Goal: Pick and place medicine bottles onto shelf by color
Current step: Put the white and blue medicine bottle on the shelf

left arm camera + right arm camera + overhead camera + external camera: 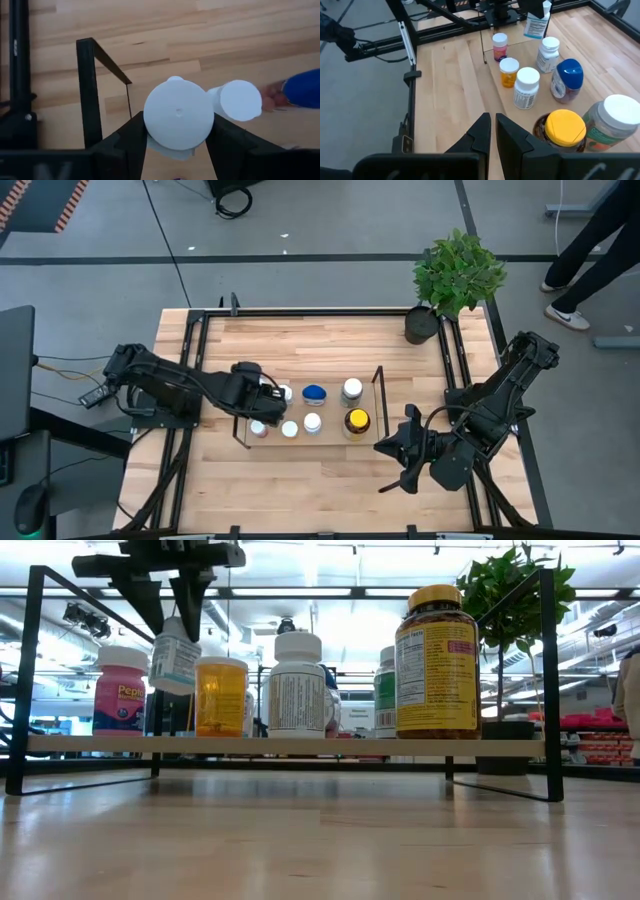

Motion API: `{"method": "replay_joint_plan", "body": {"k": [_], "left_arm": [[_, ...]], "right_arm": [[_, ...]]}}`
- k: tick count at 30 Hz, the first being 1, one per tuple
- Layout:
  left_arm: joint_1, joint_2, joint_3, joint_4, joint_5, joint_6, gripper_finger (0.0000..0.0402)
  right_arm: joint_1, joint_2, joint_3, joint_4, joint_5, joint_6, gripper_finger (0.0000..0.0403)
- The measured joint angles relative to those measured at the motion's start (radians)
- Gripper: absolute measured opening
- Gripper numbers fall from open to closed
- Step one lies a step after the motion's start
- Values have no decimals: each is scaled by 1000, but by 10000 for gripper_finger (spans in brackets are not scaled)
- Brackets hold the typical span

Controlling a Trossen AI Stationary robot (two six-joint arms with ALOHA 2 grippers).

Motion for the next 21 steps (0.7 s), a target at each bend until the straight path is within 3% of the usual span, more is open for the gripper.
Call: {"method": "replay_joint_plan", "body": {"k": [7, 15, 21], "left_arm": [[20, 7, 0, -4, 31, -91, 176], [37, 7, 0, 1, 32, -89, 177], [56, 7, 0, 58, 79, 323, 182]], "right_arm": [[0, 0, 0, -18, 0, -28, 35], [0, 0, 0, -72, -34, -29, 35], [1, 0, 0, -123, -71, -32, 35]]}}
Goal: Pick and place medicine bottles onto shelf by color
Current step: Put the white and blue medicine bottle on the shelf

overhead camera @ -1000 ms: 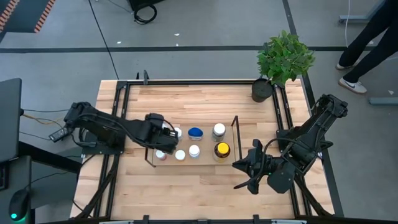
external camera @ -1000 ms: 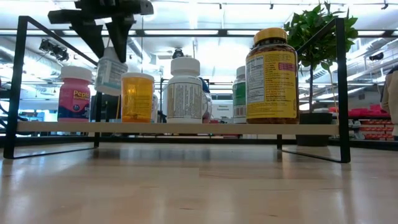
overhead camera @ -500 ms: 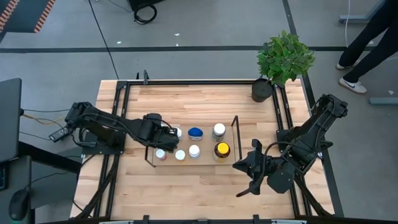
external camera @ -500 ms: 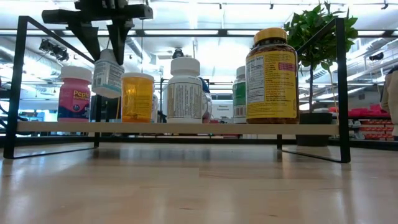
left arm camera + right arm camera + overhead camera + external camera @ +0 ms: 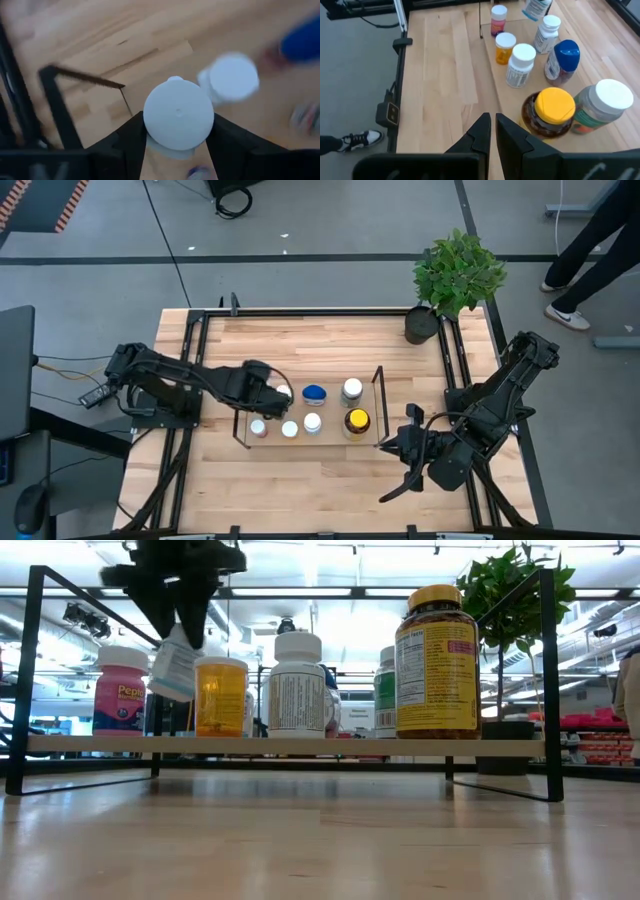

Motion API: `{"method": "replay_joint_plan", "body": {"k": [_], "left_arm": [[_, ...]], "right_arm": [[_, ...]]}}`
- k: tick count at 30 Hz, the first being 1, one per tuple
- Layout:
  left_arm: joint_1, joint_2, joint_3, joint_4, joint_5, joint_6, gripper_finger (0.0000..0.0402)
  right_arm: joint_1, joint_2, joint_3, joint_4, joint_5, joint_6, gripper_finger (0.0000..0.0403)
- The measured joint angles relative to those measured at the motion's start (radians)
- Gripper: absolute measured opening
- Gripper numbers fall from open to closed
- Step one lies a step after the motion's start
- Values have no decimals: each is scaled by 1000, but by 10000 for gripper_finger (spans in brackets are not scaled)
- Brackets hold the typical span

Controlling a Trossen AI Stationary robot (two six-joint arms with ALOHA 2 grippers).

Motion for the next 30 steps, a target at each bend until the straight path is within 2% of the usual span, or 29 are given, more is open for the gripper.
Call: {"method": "replay_joint_plan", "body": {"k": [6, 13, 26, 30], "left_arm": [[22, 0, 0, 1, 90, 525, 192], [22, 0, 0, 30, 94, 887, 183], [104, 0, 0, 163, 105, 1143, 178], [136, -6, 0, 164, 156, 1189, 184]], "right_arm": [[0, 0, 0, -12, -1, 1, 35], [0, 0, 0, -11, -1, 75, 35], [0, 0, 0, -10, 0, 189, 35], [8, 0, 0, -9, 0, 223, 35]]}}
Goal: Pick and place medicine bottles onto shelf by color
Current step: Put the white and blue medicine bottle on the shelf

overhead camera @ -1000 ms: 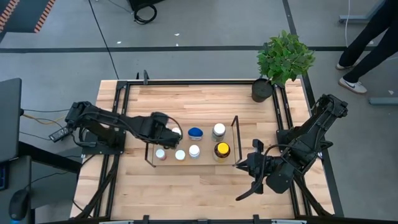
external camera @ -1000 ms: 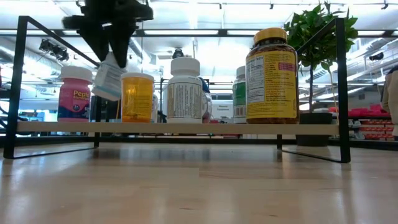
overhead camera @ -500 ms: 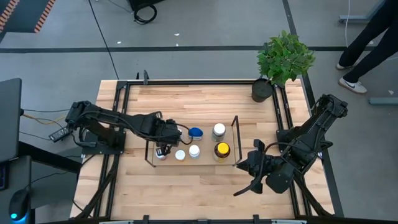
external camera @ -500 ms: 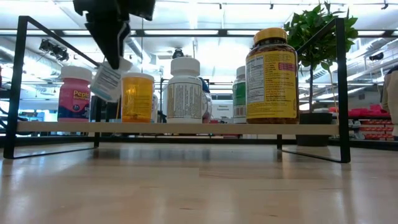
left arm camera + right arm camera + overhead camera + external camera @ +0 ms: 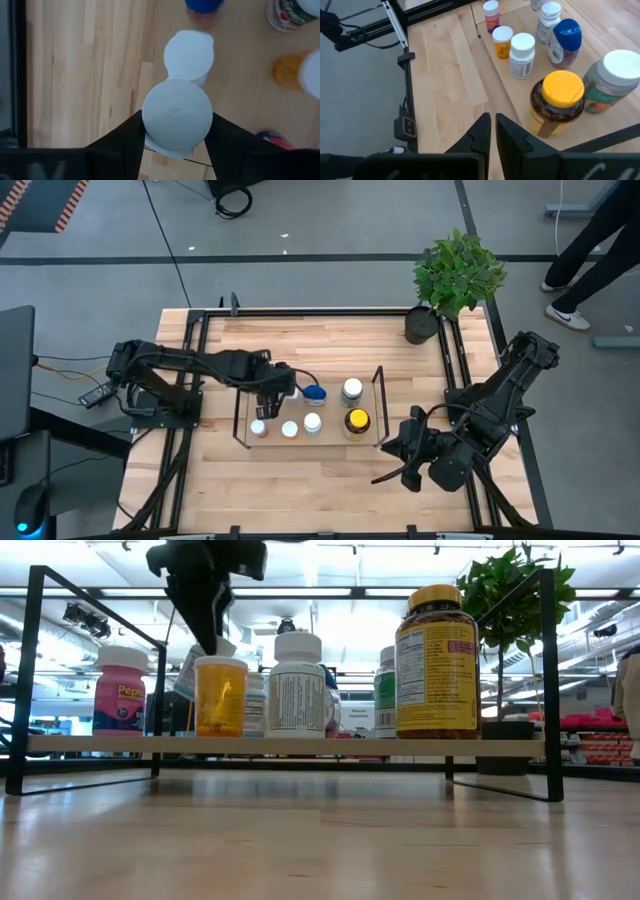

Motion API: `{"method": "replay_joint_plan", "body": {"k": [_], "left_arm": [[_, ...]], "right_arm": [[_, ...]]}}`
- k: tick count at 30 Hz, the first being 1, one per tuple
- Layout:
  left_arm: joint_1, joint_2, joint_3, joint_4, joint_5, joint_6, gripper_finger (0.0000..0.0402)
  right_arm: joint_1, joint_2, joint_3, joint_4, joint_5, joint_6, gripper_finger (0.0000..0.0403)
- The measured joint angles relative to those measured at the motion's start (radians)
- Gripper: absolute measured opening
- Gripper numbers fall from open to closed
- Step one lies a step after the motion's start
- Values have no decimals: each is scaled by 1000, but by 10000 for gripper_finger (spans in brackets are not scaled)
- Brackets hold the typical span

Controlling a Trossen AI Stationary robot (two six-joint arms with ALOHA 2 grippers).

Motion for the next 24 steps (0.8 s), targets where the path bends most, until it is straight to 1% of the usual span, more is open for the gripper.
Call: {"method": "replay_joint_plan", "body": {"k": [5, 9, 13, 17, 19, 24], "left_arm": [[18, -1, -9, 20, 39, 50, 180], [22, -25, -69, 45, 49, 48, 178], [22, -59, -122, 72, 50, 38, 184], [22, -101, -157, 148, 53, 29, 181], [22, -120, -183, 190, 74, 27, 178], [23, -138, -258, 199, 88, 4, 185]], "right_arm": [[18, 0, 0, 1, 1, 16, 35], [33, 0, 0, 0, 3, 38, 35], [39, 0, 0, 0, 4, 45, 35], [39, 0, 0, -2, 7, 45, 35], [39, 0, 0, -3, 9, 45, 35], [39, 0, 0, -4, 12, 51, 35]]}}
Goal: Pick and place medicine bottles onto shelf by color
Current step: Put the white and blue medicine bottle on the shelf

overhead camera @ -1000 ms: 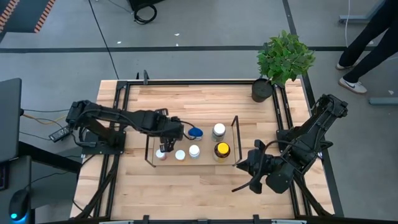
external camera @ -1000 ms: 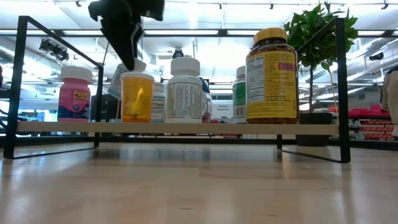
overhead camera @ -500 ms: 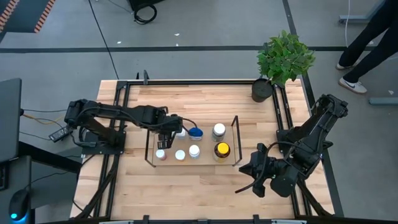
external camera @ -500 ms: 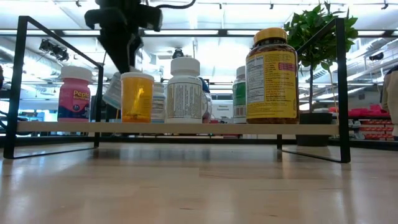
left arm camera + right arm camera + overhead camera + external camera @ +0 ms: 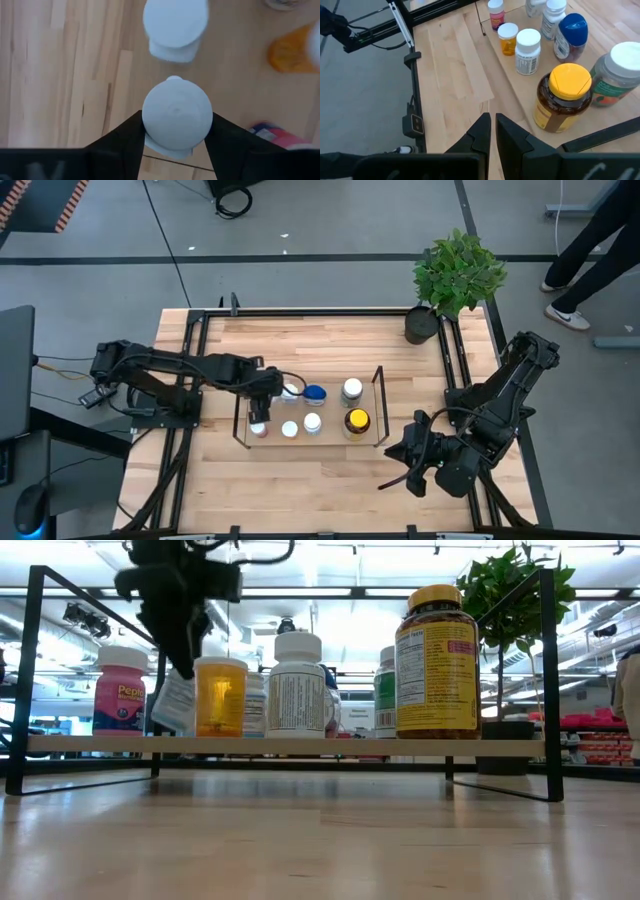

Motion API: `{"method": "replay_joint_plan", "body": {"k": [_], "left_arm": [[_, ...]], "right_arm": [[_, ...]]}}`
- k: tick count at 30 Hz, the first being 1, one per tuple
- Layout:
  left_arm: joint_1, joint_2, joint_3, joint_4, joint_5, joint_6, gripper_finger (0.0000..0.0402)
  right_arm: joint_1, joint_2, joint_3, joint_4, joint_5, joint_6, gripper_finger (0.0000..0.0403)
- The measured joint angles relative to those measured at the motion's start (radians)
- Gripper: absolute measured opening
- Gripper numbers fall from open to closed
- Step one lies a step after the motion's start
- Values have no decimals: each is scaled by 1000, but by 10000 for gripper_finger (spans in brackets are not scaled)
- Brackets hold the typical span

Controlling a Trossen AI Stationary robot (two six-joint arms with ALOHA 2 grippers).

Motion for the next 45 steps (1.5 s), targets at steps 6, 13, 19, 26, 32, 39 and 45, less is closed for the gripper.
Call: {"method": "replay_joint_plan", "body": {"k": [6, 13, 19, 26, 32, 39, 45], "left_arm": [[0, 0, -26, 22, 0, -10, 188], [23, 0, -26, 32, -4, 21, 194], [51, 1, -26, 26, -4, 23, 210], [55, 1, -26, 15, 8, 18, 220], [55, 1, -25, -6, 29, 13, 233], [55, 1, -25, -39, 29, 13, 246], [55, 2, 41, -49, 30, 13, 247]], "right_arm": [[0, 0, 0, -1, 0, 13, 35], [-3, 0, 0, -1, 0, 18, 35], [-3, 0, 0, -1, 0, 37, 35], [-3, 0, 0, -1, 0, 39, 35], [-3, 0, 0, -1, 0, 39, 35], [-3, 0, 0, -1, 0, 35, 35], [-3, 0, 0, -1, 0, 35, 35]]}}
